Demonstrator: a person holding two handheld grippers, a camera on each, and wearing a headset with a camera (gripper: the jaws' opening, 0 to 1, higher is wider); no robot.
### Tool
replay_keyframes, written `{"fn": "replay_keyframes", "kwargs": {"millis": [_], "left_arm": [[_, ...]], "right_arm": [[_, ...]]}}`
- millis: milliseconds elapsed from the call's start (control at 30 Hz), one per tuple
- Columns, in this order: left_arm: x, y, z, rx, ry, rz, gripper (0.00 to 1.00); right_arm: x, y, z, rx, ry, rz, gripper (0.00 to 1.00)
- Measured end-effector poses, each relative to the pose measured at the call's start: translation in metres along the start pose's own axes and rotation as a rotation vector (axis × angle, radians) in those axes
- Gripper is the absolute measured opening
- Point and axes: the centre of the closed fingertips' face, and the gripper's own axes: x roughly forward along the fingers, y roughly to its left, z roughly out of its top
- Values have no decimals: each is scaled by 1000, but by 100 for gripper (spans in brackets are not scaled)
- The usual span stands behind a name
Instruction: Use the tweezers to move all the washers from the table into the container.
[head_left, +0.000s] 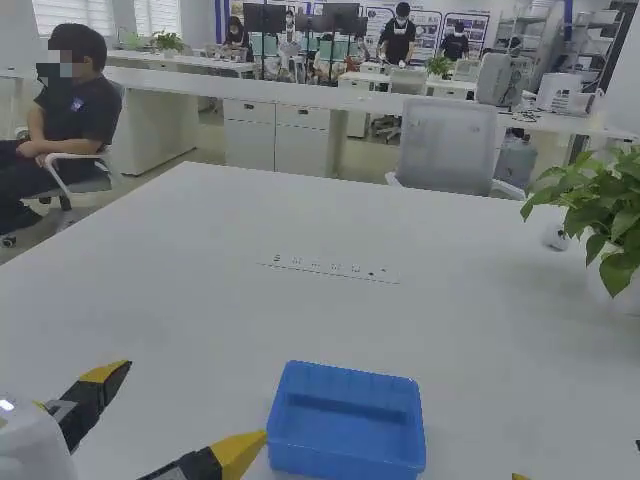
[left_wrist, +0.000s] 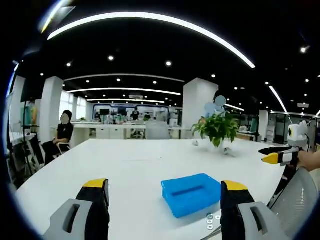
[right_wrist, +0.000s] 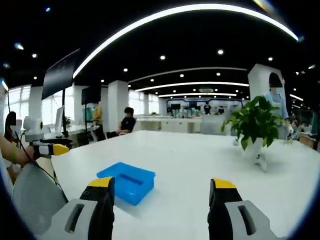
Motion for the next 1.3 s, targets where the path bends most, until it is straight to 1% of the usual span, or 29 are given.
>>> {"fn": "replay_keyframes", "kwargs": {"millis": [233,333,1067,1300], "left_arm": [[0,0,0,1,-1,1,94],[0,0,0,0,1,-1,94],[0,0,-2,1,11,-6,93],[0,2,-2,5,10,1,93]], "right_arm": [[0,1,-1,-4,8,0,81],[0,1,0,-2,1,1,81],[2,3,-1,-2,12,5,80],[2,2,-2,1,12,7,80]]}}
